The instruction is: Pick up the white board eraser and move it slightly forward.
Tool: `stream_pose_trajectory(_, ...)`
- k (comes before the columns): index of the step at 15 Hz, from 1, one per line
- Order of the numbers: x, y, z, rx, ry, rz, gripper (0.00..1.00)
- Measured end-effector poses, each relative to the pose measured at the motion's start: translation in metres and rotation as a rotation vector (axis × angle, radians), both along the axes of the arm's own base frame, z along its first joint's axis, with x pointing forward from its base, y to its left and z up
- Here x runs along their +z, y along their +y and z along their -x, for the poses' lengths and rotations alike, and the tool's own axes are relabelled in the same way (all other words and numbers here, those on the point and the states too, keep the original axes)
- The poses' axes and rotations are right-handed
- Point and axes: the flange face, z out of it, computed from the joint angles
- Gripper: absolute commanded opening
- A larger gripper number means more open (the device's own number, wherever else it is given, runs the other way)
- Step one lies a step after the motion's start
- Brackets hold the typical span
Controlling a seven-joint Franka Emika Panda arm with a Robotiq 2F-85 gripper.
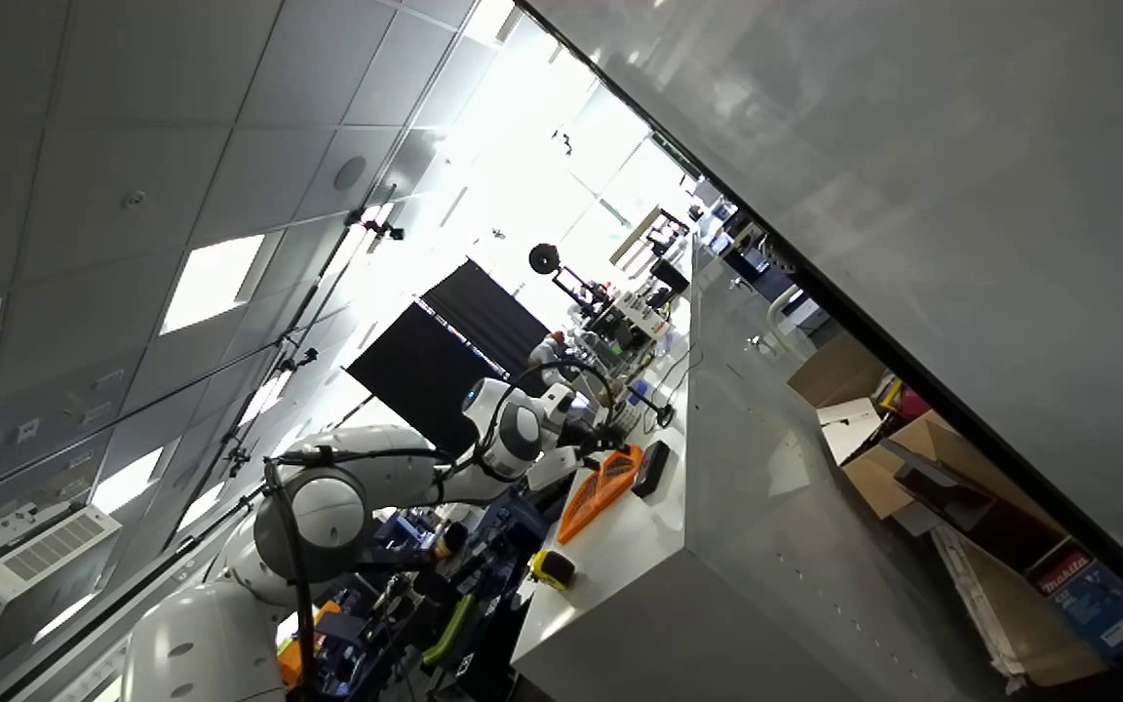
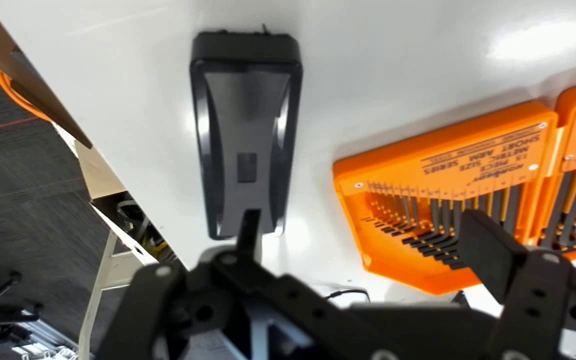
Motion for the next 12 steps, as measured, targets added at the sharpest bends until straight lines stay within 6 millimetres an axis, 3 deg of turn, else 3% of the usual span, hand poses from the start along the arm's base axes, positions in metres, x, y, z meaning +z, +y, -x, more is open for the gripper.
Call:
stream_pose_trajectory(6, 0.023, 0.033, 0.057, 0.096, -0.004, 0.033, 1.00)
stream_pose_trajectory(12, 0.048, 0.028, 0.105, 0.148, -0.023, 0.071, 1.00)
